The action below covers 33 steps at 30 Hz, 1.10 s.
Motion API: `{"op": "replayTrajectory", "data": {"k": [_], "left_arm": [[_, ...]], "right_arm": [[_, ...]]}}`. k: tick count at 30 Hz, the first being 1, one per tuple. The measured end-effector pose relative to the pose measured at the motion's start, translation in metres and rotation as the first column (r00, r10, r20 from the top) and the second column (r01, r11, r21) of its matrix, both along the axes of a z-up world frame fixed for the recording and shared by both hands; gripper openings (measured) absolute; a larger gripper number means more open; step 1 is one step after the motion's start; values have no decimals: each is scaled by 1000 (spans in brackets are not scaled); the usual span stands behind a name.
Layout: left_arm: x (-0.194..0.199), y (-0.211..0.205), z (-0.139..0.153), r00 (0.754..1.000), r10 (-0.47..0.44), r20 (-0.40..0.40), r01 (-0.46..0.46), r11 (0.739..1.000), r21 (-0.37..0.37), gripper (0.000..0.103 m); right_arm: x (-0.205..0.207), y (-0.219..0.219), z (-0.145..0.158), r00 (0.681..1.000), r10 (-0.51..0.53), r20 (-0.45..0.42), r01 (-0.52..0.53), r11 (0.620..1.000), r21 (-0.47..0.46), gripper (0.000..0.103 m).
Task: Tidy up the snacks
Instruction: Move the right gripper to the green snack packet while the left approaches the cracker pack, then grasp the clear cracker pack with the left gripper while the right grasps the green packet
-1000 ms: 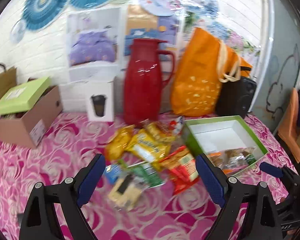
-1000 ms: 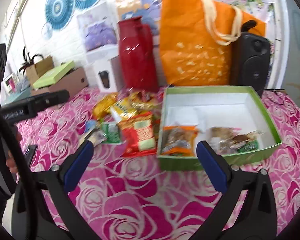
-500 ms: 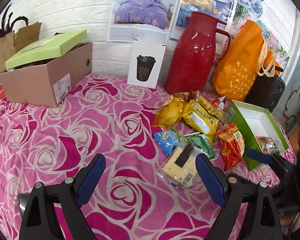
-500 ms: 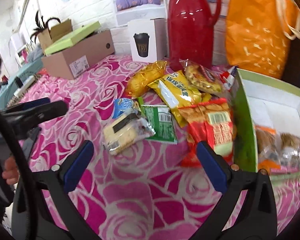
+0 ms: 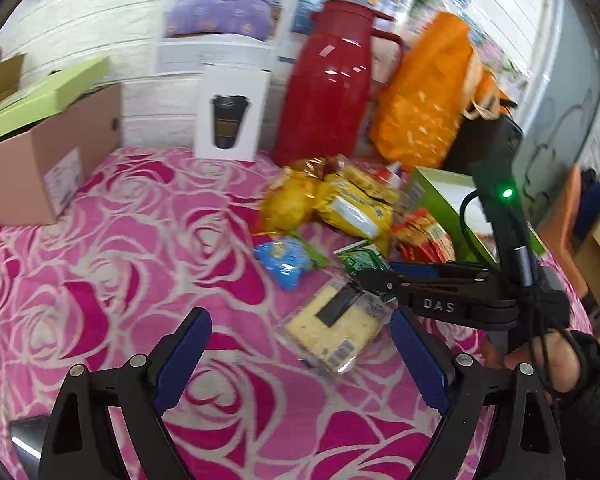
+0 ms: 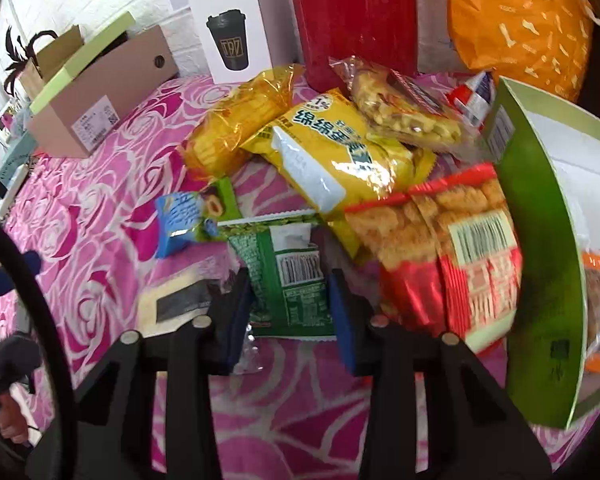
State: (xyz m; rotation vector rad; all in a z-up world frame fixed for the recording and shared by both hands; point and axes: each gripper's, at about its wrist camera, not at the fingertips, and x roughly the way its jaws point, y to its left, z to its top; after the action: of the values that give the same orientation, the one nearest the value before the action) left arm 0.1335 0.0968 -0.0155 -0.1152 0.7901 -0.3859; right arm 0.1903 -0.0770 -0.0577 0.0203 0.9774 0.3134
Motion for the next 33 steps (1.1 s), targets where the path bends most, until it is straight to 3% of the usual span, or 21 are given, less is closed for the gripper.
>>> {"op": "replayTrajectory", "data": {"k": [4,8,11,15,18,21,25,29,33], "left_arm": [[12,-30,-15,996,-84,-44,84,996,9,93],[27,-45,-22,993,-102,-66,102,995,-12,93],[39,-54,-23,991,-111,-72,113,994,16,93],[52,-65,-39,973,-154,-173,163,986,39,93],[32,-68,-42,971,-176,-159,186,981,52,92],[3,-70,-38,955,-250,-161,251,968,-15,92],[-9,-77,-33,966,-224,-130,234,970,68,92],[-9,-80,-33,960,-238,-144,253,962,100,92],[-6,-85,-42,957,-239,-166,265,951,157,92]], "right_arm": [[-38,-22,2,999,-36,16,36,999,11,37],[-80,-35,0,1000,-22,5,22,999,47,37],[-107,-41,1,1000,-12,13,12,1000,22,37],[-117,-50,4,1000,-22,18,22,1000,2,38],[-121,-59,4,999,-40,19,40,999,3,38],[-122,-63,1,999,-39,11,39,999,18,40],[-125,-60,1,1000,-29,12,29,999,20,43],[-130,-59,3,1000,-14,20,13,1000,22,50],[-132,-62,-1,1000,-25,9,25,999,29,52]]}}
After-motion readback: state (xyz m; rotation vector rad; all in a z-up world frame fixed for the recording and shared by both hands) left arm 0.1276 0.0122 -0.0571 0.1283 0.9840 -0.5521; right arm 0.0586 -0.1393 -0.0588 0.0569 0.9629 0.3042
